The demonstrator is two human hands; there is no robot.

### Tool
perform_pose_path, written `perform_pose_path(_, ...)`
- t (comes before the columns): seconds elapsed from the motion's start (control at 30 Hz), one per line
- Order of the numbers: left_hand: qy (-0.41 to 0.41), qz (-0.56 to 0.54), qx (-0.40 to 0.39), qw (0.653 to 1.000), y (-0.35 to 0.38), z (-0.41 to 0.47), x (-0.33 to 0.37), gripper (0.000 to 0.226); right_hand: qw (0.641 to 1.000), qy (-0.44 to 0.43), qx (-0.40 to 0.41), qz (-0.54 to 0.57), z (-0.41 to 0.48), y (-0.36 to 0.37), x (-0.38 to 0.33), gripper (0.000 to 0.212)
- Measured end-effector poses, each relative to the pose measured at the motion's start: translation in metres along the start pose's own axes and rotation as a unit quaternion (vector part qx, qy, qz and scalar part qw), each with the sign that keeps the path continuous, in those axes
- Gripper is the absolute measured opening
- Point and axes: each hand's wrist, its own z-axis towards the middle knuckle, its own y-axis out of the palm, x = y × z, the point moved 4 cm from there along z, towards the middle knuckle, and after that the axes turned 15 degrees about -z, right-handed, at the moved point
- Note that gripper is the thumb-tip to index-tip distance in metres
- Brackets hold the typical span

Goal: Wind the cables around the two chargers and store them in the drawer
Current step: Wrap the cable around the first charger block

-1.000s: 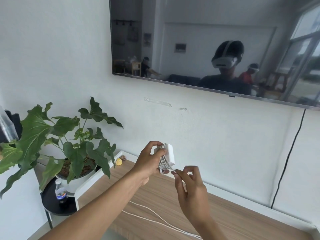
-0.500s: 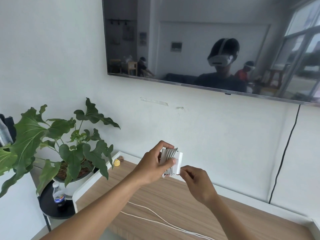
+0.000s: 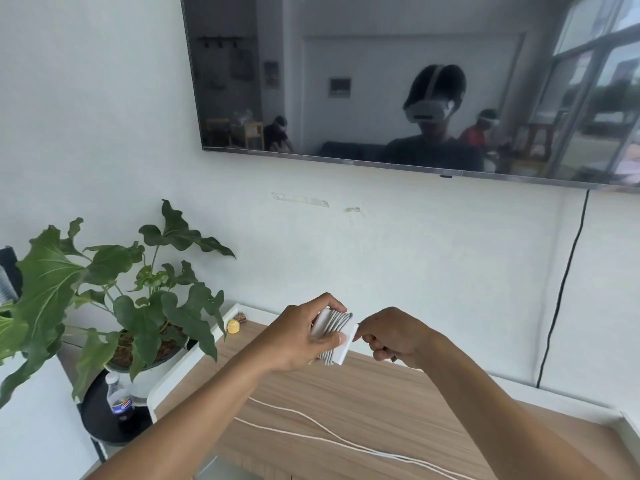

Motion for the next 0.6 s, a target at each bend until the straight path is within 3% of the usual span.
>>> perform_pose_path(0.23, 0.026, 0.008, -0.033, 0.999, -0.003, 0.003, -0.004, 0.035, 0.999, 0.019, -0.022, 0.031, 0.007, -0.004, -0.002, 0.035)
perform_pose_path(0.33, 0.029, 0.000, -0.057, 0.998, 0.002, -0.001, -0.001, 0.045, 0.999, 0.019, -0.025, -0.015, 0.004, -0.005, -0.005, 0.023)
perform_pose_path(0.6, 0.035, -0.026, -0.052, 0.998, 0.000, 0.008, -0.008, 0.038, 0.999, 0.007, 0.024, -0.028, 0.005, -0.020, -0.010, 0.010)
